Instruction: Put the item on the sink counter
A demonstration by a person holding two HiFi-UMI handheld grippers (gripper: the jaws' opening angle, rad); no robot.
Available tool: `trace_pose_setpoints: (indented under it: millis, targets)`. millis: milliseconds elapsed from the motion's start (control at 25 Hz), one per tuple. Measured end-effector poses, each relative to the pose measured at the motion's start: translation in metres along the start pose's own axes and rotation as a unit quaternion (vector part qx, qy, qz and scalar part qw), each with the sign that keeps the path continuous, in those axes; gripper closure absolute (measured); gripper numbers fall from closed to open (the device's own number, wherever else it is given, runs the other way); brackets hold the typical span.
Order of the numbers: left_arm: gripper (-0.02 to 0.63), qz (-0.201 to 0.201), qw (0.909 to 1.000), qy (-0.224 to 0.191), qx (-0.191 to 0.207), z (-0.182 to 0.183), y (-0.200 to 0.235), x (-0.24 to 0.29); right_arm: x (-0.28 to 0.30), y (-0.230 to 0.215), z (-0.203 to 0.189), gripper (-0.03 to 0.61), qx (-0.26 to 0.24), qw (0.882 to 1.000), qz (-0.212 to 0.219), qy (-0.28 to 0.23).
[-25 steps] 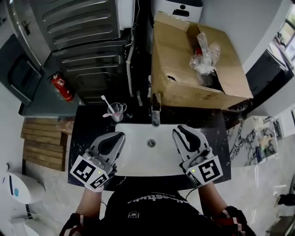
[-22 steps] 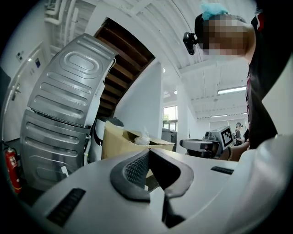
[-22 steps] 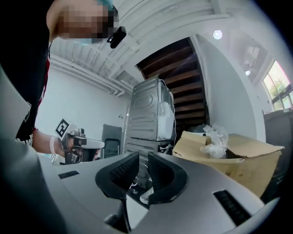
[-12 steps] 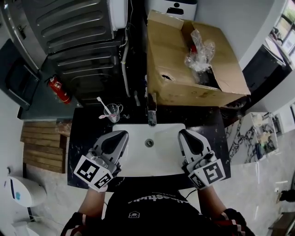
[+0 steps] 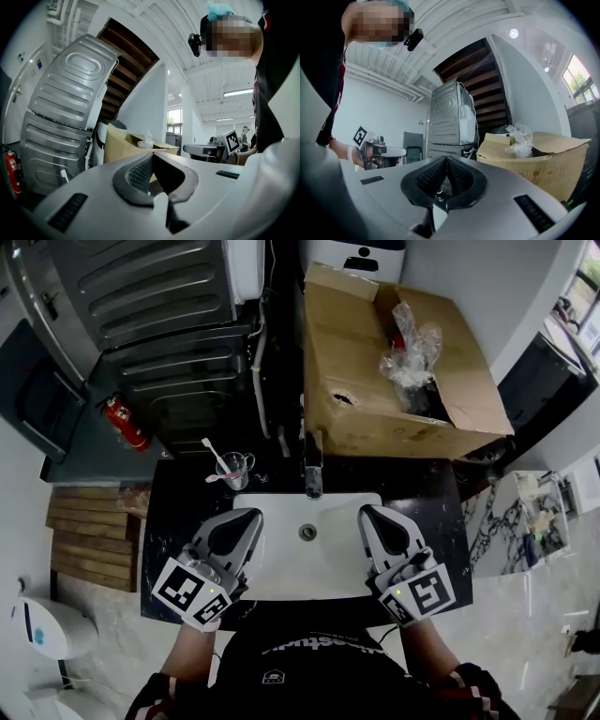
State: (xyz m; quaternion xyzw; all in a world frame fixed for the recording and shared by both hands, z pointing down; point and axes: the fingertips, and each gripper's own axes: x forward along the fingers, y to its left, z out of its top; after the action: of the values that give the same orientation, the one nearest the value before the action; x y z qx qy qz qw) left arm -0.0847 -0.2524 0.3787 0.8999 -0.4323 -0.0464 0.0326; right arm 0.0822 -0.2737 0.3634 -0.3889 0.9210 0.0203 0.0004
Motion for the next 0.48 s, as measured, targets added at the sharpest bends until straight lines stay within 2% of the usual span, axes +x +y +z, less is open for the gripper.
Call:
trace_pose_setpoints:
  millis: [480]
  targets:
    - [0.598, -0.001, 1.0, 0.001, -0.002, -0.0012, 0.0003, 0.0009, 0.0011, 0.0021, -0.0019, 0.538, -0.006, 1.0, 0.0, 0.005]
